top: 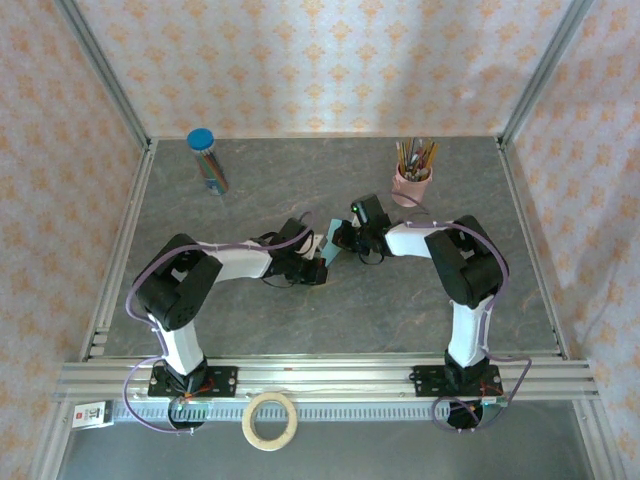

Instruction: Fold a paper plane with a square sheet of paper (pick it up from the middle)

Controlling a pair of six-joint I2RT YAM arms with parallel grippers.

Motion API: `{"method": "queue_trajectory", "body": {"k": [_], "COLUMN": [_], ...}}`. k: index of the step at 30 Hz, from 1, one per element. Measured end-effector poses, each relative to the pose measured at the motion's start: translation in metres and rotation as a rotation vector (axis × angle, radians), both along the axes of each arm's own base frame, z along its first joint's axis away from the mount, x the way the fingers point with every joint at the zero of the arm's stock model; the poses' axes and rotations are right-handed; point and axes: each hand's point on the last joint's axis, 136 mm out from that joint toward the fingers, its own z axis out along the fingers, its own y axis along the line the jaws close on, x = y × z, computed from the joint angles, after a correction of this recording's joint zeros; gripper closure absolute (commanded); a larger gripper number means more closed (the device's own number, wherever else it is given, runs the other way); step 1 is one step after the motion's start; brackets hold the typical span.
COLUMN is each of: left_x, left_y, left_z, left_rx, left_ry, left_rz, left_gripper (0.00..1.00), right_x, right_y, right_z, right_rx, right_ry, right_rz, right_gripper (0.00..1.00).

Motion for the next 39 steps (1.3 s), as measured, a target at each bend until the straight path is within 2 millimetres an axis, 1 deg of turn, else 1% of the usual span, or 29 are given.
{"method": "queue_trajectory", "body": {"k": [2, 4, 9, 12, 15, 18, 22, 28, 33, 36, 39], "left_x": [-0.003, -0.002, 0.023, 0.037, 0.047, 0.054, 0.054, 0.056, 0.055, 0.054, 0.053], "left_y": [0.001, 0.000, -0.005, -0.005, -0.005, -0.007, -0.004, 0.001, 0.002, 0.002, 0.003], "left_z": [0.002, 0.010, 0.042, 0.050, 0.046, 0.034, 0.019, 0.006, 0.003, 0.001, 0.001], "left_rx": [0.008, 0.005, -0.037, -0.058, -0.053, -0.032, -0.002, 0.026, 0.031, 0.034, 0.034], "left_ry": [0.011, 0.001, -0.078, -0.100, -0.096, -0.081, -0.058, -0.041, -0.037, -0.034, -0.033], "left_rz": [-0.003, -0.001, 0.040, 0.068, 0.085, 0.097, 0.110, 0.124, 0.123, 0.122, 0.122], "left_gripper": [0.97, 0.95, 0.94, 0.95, 0.97, 0.98, 0.98, 1.00, 1.00, 1.00, 1.00], "right_x": [0.000, 0.000, 0.000, 0.001, 0.001, 0.001, 0.001, 0.002, 0.004, 0.010, 0.024], "right_y": [0.000, 0.000, 0.000, 0.000, 0.000, 0.001, 0.001, 0.004, 0.003, -0.003, -0.011], "right_z": [0.000, 0.000, 0.000, 0.001, 0.001, 0.001, 0.002, 0.005, 0.008, 0.010, 0.018], "right_rx": [0.000, 0.000, 0.001, 0.002, 0.005, 0.011, 0.021, 0.039, 0.040, 0.025, 0.003], "right_ry": [0.000, 0.000, -0.001, -0.003, -0.002, -0.002, -0.002, -0.008, -0.021, -0.027, -0.054], "right_rz": [0.000, 0.000, 0.000, 0.000, 0.001, 0.005, 0.009, 0.018, 0.022, 0.008, -0.013], "right_gripper": [0.90, 0.90, 0.90, 0.90, 0.90, 0.90, 0.90, 0.87, 0.86, 0.86, 0.86]}}
